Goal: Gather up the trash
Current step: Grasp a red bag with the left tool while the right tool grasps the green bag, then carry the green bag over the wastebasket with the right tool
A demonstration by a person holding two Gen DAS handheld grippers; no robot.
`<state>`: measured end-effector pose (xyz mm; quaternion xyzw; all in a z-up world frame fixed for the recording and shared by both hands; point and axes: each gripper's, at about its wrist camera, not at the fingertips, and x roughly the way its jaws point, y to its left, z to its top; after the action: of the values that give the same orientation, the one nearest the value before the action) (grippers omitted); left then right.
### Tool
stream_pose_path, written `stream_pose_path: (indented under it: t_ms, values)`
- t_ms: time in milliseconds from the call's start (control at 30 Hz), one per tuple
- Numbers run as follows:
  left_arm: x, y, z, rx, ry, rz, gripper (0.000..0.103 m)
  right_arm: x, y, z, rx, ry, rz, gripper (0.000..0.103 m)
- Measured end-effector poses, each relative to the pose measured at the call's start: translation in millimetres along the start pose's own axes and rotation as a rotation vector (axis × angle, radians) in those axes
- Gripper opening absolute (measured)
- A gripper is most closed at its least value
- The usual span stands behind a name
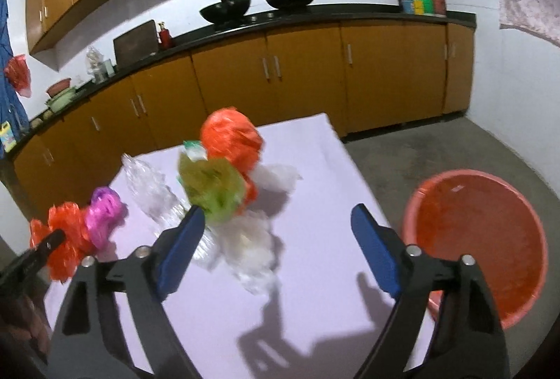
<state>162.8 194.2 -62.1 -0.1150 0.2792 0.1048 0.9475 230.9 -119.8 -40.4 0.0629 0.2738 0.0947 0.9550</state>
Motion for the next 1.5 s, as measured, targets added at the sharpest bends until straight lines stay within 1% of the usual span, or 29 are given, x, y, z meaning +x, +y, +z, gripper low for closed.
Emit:
stream_pose_path:
  t_ms: [167, 267, 300, 333, 367, 433, 467, 500, 533, 600, 700, 867, 1033, 1167, 1300, 1500]
  values:
    - [1.1, 9.2, 0.4, -0.014, 0.0, 0.006, 0.029, 25.7, 11.4, 15.8, 0.024, 0.01, 0.018, 0.078]
    - [2.9, 12.7, -1.9, -0.018, 0.008, 0.004, 0.029, 44.6, 17.7, 17.7, 0.026, 0.049, 0.027, 0.078]
    - [3.5, 13.2, -2.8, -0.02, 0.011, 0.002, 0.029, 49.7, 20.7, 16.3, 0.025, 0.066, 0.036, 0.076]
    - [4.1, 14.1, -3.5, -0.023, 0.015, -0.001, 0.029, 53.9, 23.0, 14.8, 0.021, 0.083, 0.046, 0.069]
    - [4.7, 14.5, -3.9, -0.025, 0.018, -0.003, 0.029, 58.4, 26.2, 12.3, 0.011, 0.106, 0.058, 0.065]
    - [5.1, 15.2, -4.4, -0.027, 0.02, -0.006, 0.029, 65.6, 32.3, 7.7, -0.008, 0.135, 0.075, 0.041]
    - [5.2, 16.0, -4.3, -0.028, 0.021, -0.008, 0.029, 68.1, 35.6, 3.9, -0.017, 0.153, 0.098, 0.034]
    - [5.3, 16.3, -4.0, -0.029, 0.021, -0.01, 0.029, 69.2, 38.4, 1.6, -0.022, 0.162, 0.11, 0.024]
    - [5.2, 16.6, -4.3, -0.03, 0.021, -0.011, 0.029, 69.3, 41.4, -1.1, -0.031, 0.171, 0.117, 0.017]
    - [4.2, 16.5, -4.1, -0.03, 0.02, -0.012, 0.029, 67.2, 48.0, -5.9, -0.047, 0.176, 0.133, 0.01]
    - [3.1, 16.7, -4.0, -0.031, 0.019, -0.012, 0.029, 59.4, 57.7, -11.1, -0.068, 0.175, 0.17, 0.007]
    - [-0.8, 17.9, -3.3, -0.034, 0.012, -0.011, 0.029, 40.9, 76.4, -13.2, -0.095, 0.157, 0.243, 0.005]
    - [-7.6, 15.9, -1.8, -0.03, 0.0, -0.013, 0.029, 19.5, 84.7, -4.2, -0.094, 0.124, 0.315, 0.004]
    - [-13.6, 12.2, 0.5, -0.024, -0.013, -0.023, 0.029, -2.0, 82.8, 5.9, -0.082, 0.078, 0.349, 0.004]
    - [-20.8, 5.3, 1.6, -0.012, -0.029, -0.038, 0.029, -22.6, 72.2, 14.3, -0.061, 0.027, 0.344, 0.004]
    - [-29.4, -10.7, 4.2, 0.012, -0.048, -0.073, 0.029, -49.3, 39.2, 20.4, -0.009, -0.046, 0.27, 0.004]
